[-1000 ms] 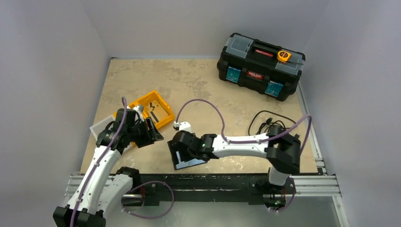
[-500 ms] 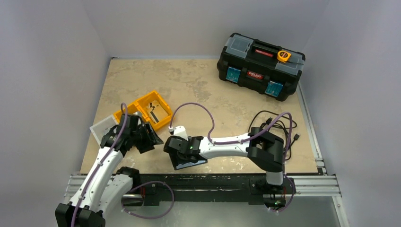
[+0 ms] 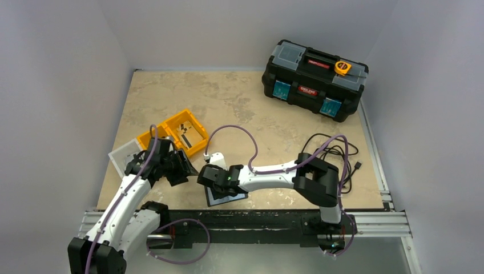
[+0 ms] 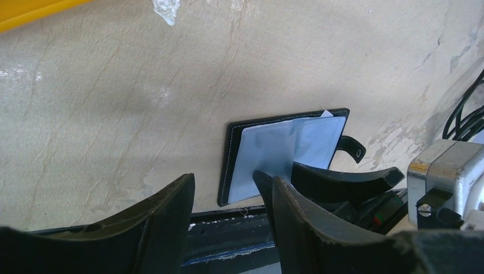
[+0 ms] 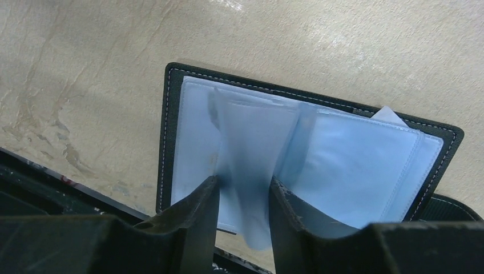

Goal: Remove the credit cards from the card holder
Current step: Remove the credit card from the card holder.

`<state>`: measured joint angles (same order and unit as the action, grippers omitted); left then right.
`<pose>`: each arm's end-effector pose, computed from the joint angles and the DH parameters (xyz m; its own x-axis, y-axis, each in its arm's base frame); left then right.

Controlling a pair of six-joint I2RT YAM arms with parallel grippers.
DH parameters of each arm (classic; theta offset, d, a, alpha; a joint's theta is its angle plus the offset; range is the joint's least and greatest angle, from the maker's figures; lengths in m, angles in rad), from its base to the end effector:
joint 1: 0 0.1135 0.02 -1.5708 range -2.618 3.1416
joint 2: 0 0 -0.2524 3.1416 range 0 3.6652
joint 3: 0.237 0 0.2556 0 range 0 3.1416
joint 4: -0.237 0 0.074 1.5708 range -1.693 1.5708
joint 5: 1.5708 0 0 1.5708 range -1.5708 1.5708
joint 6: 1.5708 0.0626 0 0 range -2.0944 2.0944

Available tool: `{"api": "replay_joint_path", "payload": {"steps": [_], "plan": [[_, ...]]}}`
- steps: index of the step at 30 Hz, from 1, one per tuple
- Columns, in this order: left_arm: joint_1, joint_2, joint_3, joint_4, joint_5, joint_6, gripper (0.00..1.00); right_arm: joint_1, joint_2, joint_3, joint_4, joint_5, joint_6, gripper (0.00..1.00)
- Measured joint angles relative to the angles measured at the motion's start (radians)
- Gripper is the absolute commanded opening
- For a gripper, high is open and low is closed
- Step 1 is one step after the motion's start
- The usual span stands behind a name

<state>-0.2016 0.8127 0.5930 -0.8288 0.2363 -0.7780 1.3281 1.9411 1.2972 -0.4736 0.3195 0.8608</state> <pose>0.1629 -0.0483 0.1843 -0.8218 -0.5285 -0.2130 -0.3758 0.7836 -0.4947 0.1163 0.3879 0.1277 -0.8146 -0.2945 -0.4996 -0.4153 0.8976 0.1481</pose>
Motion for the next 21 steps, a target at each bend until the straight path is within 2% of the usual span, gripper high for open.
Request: {"api": "replay_joint_path", "payload": {"steps": [3, 7, 13, 21], "plan": [[-0.01, 0.011, -0.009, 0.009, 0.009, 0.0, 0.48, -0.006, -0.014, -0.025, 0.026, -0.009, 0.006, 0.22], [-0.021, 0.021, -0.024, 0.029, 0.031, -0.002, 0.42, -0.026, -0.038, -0.066, 0.061, -0.045, 0.013, 0.16], [-0.056, 0.043, -0.069, 0.08, 0.056, -0.021, 0.27, -0.06, -0.068, -0.122, 0.122, -0.108, 0.018, 0.11], [-0.166, 0.105, -0.139, 0.159, 0.069, -0.066, 0.24, -0.097, -0.103, -0.197, 0.211, -0.186, 0.029, 0.08]]}}
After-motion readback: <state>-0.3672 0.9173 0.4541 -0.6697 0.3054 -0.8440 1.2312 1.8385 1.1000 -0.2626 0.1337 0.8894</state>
